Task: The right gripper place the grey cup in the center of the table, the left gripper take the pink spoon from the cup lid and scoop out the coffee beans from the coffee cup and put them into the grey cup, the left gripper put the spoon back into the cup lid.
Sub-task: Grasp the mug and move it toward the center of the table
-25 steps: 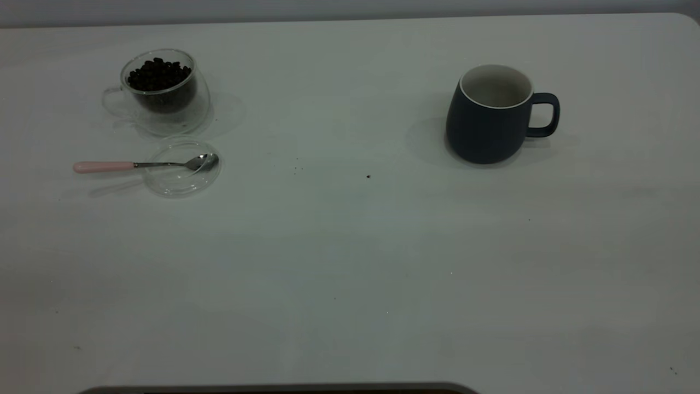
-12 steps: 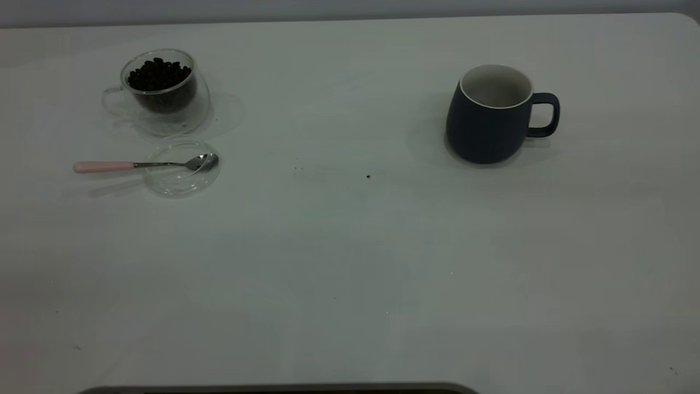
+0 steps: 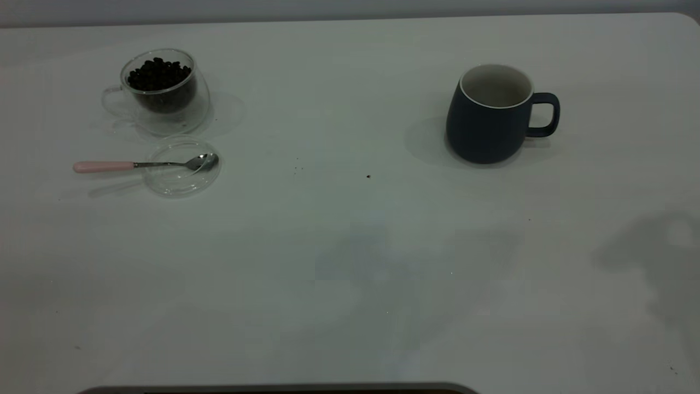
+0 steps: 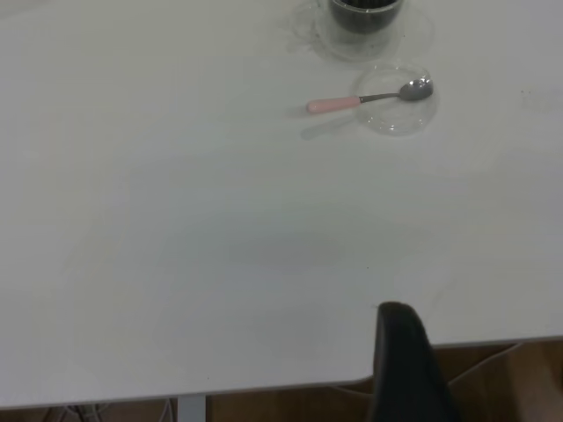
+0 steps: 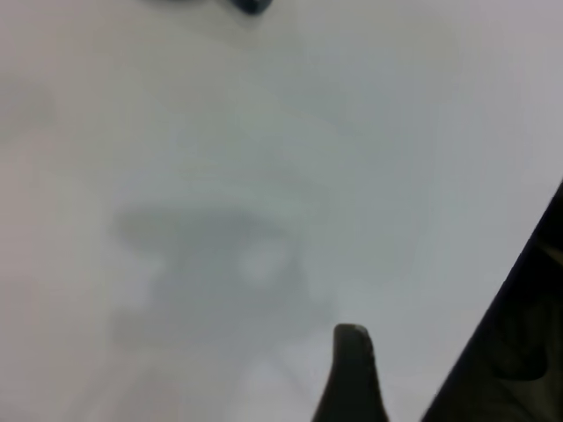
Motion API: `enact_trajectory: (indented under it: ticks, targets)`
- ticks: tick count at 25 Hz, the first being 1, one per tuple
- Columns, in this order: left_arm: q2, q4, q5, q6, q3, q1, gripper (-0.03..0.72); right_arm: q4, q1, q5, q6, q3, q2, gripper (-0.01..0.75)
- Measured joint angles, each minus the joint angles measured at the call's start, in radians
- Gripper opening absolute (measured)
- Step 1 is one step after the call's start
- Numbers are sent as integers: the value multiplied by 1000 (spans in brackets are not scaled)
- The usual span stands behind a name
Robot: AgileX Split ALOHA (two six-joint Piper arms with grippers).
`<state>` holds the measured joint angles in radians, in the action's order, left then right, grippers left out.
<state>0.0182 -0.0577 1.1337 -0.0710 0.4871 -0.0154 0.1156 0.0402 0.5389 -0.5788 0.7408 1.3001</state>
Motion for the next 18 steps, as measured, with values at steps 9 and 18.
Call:
enact_trajectory:
  ticks: [9,18]
  targets:
    - [0,0,0,0,0,0,480,69,1,-129,-111,189,466,633]
    - [0,0,0,0,0,0,480,76,67,-131,-190,443,792,622]
